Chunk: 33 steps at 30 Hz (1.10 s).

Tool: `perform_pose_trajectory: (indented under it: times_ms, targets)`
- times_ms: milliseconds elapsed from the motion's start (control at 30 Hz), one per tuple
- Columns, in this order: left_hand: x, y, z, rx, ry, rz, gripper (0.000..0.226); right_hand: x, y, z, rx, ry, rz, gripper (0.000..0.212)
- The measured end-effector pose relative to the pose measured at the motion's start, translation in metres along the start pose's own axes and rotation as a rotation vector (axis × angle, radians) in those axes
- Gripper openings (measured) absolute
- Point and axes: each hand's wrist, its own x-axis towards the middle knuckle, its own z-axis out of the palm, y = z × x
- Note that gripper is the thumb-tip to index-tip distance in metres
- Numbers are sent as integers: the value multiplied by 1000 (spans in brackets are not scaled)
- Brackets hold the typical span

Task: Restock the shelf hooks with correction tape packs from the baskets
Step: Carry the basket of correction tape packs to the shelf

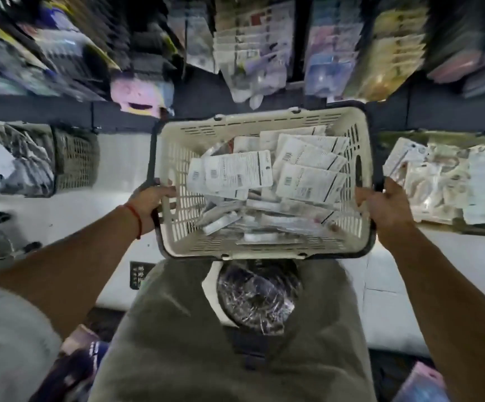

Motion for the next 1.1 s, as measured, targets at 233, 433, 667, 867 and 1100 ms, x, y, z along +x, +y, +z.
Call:
perform_pose_trajectory:
  times_ms: [233,433,667,867,1100]
  targets:
    - [175,-65,49,49,87,-3,21,132,96,89,111,23,32,32]
    - [265,-87,76,57,123,63,20,193,134,132,125,124,21,30]
    - [310,-127,91,416,342,346,40,210,156,153,-258,200,-178,50]
    - [324,-143,99,530,582,488,47,216,165,166,-385,335,-281,65]
    - [337,-151,94,509,559,585,51,220,175,170,-414,449,-444,44]
